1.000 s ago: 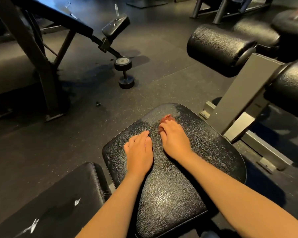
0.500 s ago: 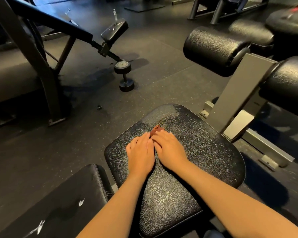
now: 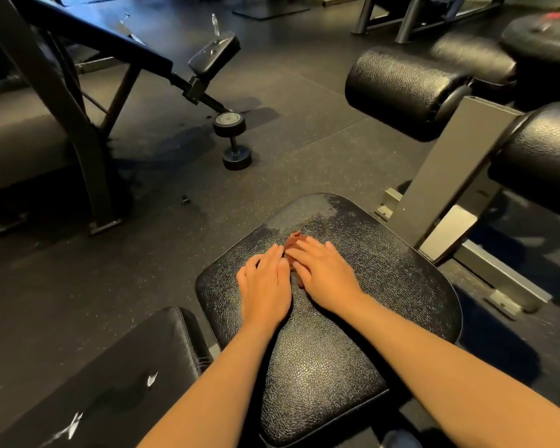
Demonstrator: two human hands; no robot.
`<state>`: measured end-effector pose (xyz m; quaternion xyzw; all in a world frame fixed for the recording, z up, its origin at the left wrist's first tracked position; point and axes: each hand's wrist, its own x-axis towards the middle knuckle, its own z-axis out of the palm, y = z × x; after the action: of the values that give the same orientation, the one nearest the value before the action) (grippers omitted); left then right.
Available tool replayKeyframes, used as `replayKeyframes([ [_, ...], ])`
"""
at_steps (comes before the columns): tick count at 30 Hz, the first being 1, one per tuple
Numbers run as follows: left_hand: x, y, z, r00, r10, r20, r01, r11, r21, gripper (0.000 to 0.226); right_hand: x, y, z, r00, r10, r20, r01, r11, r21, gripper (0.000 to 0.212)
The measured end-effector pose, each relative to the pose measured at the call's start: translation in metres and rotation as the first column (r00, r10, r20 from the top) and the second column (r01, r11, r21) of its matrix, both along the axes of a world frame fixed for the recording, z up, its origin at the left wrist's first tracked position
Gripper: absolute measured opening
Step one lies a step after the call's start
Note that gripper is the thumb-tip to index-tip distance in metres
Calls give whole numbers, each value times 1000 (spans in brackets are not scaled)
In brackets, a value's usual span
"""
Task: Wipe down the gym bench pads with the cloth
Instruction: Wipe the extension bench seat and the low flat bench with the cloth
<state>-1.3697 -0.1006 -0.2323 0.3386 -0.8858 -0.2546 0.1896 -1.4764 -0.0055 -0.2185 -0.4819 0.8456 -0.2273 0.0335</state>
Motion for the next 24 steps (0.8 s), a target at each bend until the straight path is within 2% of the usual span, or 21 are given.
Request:
replayKeyframes([
  [5, -1, -1, -2, 1000, 3, 12, -3, 1000, 5, 45, -19, -7, 6, 979, -202, -3, 202, 979, 20, 40],
  [9, -5, -6, 0, 999, 36, -12, -34, 995, 98, 37, 13, -10, -1, 999, 27, -38, -26, 999, 18, 35],
  [11, -9, -11, 4, 999, 40, 11, -41, 992, 121, 35, 2, -9, 0, 995, 82, -60, -79, 996, 45, 36],
  [13, -14, -19, 8, 996, 33, 79, -41, 994, 99, 42, -23, -11, 0, 994, 13, -106, -7, 998, 60, 36],
  [16, -17, -33, 9, 990, 49, 131, -55, 998, 39, 46, -45, -18, 5, 974, -216, -67, 218, 975, 32, 38],
  [17, -17, -37, 7, 990, 53, 131, -58, 998, 33, 46, -43, -23, 4, 968, -241, -68, 242, 970, 18, 38],
  [20, -18, -39, -1, 992, 61, 108, -63, 998, 11, 47, -17, -39, -6, 992, -78, -99, 77, 997, -12, 32],
  [22, -19, -39, -6, 993, 65, 102, -62, 997, -35, 46, -12, -41, -9, 997, 28, -67, -30, 999, -30, 34],
  [24, -16, -40, -9, 994, 58, 89, -54, 997, -48, 44, -26, -38, -7, 995, 37, -88, -37, 999, 0, 36],
])
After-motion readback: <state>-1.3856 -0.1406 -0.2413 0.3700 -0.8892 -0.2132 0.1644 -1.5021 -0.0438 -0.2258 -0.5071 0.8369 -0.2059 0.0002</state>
